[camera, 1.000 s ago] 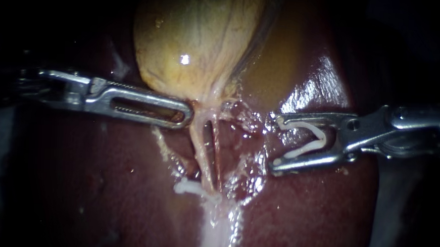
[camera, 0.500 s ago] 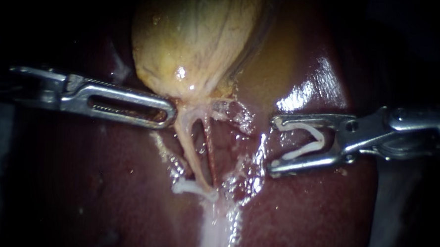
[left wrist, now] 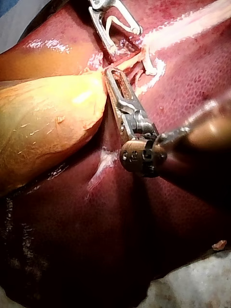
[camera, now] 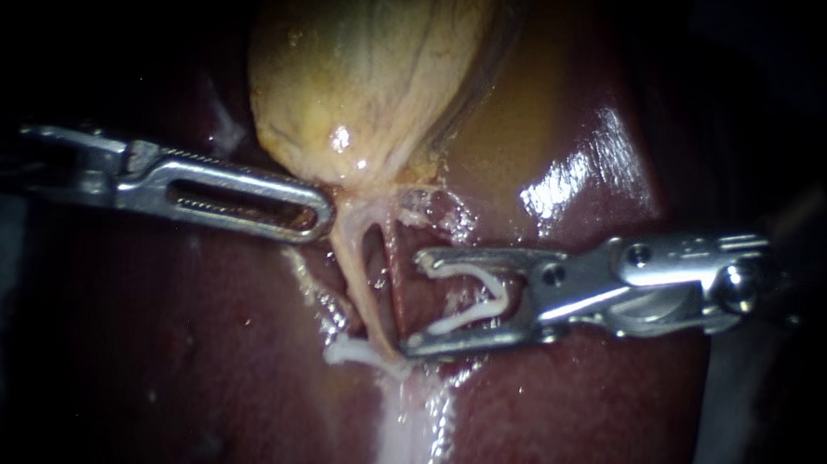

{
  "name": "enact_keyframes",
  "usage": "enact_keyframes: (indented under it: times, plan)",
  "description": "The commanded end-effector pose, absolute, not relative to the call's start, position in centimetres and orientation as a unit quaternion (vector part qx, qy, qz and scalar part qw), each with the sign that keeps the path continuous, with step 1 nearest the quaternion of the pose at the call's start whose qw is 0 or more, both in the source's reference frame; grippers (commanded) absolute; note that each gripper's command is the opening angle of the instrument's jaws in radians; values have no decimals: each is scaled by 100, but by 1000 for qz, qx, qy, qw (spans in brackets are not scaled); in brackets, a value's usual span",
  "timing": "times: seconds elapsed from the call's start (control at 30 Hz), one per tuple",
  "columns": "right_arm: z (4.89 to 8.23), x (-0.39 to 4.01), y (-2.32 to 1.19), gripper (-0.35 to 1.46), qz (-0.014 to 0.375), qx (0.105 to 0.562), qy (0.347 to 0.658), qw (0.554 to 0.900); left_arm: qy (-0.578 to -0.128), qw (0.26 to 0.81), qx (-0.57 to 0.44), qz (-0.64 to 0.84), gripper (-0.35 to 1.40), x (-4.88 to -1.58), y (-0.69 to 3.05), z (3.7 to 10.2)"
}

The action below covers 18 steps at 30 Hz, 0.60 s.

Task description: Clipping second clip left tube

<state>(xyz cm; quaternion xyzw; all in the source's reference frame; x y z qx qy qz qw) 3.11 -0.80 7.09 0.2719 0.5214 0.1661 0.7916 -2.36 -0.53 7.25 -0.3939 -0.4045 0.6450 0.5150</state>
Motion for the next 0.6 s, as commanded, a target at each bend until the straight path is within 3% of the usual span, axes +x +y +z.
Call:
enact_keyframes:
  times: [0.03, 0.6]
  plan:
    - [711, 313, -82, 49, 166, 273, 521, 792, -404, 515, -394, 645, -35, -236, -53, 725]
    - [743, 349, -109, 49, 169, 293, 519, 785, -403, 514, -395, 646, -35, -241, -55, 721]
